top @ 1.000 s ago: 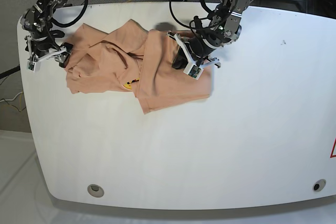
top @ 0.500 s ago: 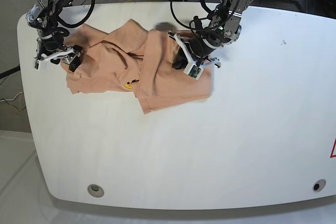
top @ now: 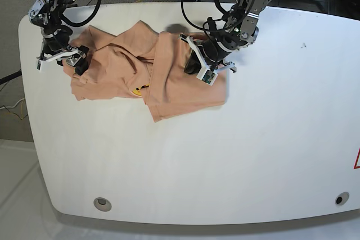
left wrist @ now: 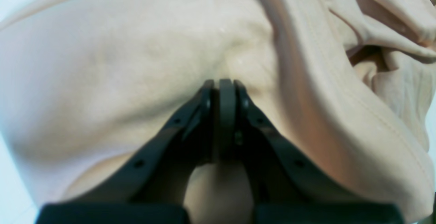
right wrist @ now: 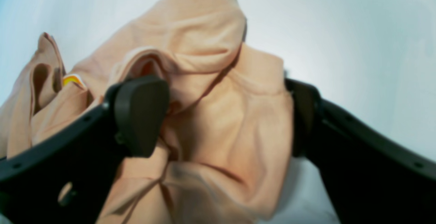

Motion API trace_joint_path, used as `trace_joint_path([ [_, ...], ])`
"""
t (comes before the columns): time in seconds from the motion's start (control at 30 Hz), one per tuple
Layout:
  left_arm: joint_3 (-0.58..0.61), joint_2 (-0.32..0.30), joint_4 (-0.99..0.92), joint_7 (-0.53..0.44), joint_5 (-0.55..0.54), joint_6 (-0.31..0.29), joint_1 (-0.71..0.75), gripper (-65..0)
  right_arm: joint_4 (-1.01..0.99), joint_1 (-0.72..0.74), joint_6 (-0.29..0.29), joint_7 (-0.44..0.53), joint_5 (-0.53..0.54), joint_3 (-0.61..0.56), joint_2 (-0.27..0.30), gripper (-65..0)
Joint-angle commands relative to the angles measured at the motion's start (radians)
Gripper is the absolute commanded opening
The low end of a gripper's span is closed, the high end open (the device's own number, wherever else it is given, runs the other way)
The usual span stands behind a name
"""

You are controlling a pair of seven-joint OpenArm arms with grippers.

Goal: Fold the T-shirt properly
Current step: 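Move the right gripper along the shirt edge and regrasp the fabric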

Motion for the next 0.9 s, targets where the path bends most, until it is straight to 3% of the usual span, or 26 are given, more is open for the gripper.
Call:
trace_joint_path([
  [0.0, 0.001, 0.006, 0.009, -0.003, 0.003, 0.003, -0.008, -64.0, 0.003, -0.004, -0.006, -0.05, -0.019, -0.004, -0.022, -14.0],
  [0.33, 0.001, 0.006, 0.009, -0.003, 0.003, 0.003, -0.008, -64.0, 0.069, -0.005, -0.012, -0.05, -0.022, -0.091, -0.039, -14.0],
  [0.43, 0.001, 0.006, 0.009, -0.003, 0.003, 0.003, -0.008, -64.0, 0.076, -0.005, -0.012, -0.05, -0.022, -0.114, -0.04, -16.8],
  [0.57, 0.001, 0.003, 0.009, -0.003, 0.003, 0.003, -0.008, -64.0, 0.075, -0.004, -0.012, -0.05, -0.022, -0.13, -0.04, -29.5],
  [0.7, 0.001, 0.001, 0.009, -0.003, 0.003, 0.003, -0.005, -64.0, 0.075, -0.001, -0.012, -0.048, -0.023, -0.13, -0.04, -60.3],
  [0.73, 0.001, 0.001, 0.009, -0.003, 0.003, 0.003, -0.005, -64.0, 0.075, -0.001, -0.013, -0.047, -0.023, -0.13, -0.04, -65.0],
  [0.87, 0.001, 0.001, 0.009, -0.003, 0.003, 0.003, -0.005, -64.0, 0.079, -0.001, -0.013, -0.047, -0.023, -0.13, -0.04, -64.2],
])
